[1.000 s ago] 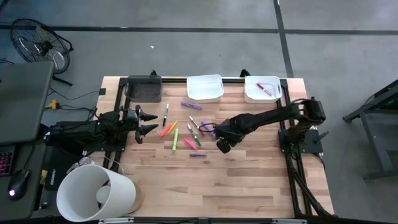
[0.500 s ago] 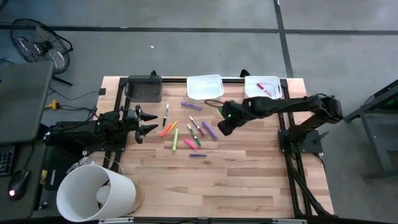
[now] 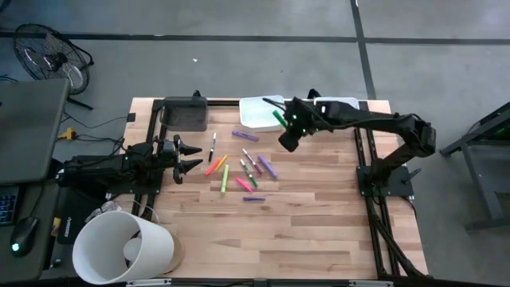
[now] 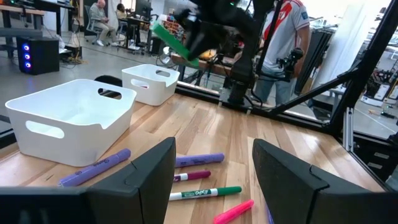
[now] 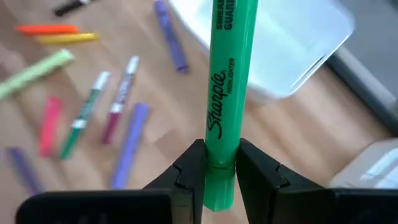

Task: Pick & Place Markers
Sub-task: Put the green highlighter pen into the left white bin, then put the bottom violet highlighter pen into the left white bin

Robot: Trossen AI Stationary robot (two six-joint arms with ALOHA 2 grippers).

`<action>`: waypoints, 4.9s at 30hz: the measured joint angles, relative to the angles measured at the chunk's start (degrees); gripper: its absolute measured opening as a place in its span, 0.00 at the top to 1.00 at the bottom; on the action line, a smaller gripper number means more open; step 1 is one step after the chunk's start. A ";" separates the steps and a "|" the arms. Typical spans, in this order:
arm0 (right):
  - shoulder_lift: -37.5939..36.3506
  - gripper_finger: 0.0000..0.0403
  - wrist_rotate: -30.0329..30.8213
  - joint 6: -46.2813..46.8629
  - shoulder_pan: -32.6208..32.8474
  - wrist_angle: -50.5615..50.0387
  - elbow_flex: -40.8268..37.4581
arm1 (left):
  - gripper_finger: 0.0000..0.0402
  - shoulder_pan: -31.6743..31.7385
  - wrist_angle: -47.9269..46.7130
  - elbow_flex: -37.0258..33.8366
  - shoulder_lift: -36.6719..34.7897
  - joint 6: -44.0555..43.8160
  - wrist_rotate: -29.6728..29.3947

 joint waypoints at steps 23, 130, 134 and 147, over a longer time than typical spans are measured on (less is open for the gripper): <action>29.26 0.82 7.90 -44.03 -9.14 -4.42 32.86 | 0.47 0.00 0.00 0.00 0.00 -0.02 -0.02; 30.90 0.63 -11.40 11.81 10.96 -4.78 13.31 | 0.47 0.02 0.01 0.00 0.00 -0.01 -0.02; 30.90 0.56 -8.73 13.56 11.01 -4.00 12.08 | 0.47 0.02 0.02 0.00 -0.02 0.00 -0.02; 32.01 0.48 -8.80 13.29 11.38 -2.36 11.88 | 0.47 0.00 0.01 0.00 -0.01 -0.01 -0.02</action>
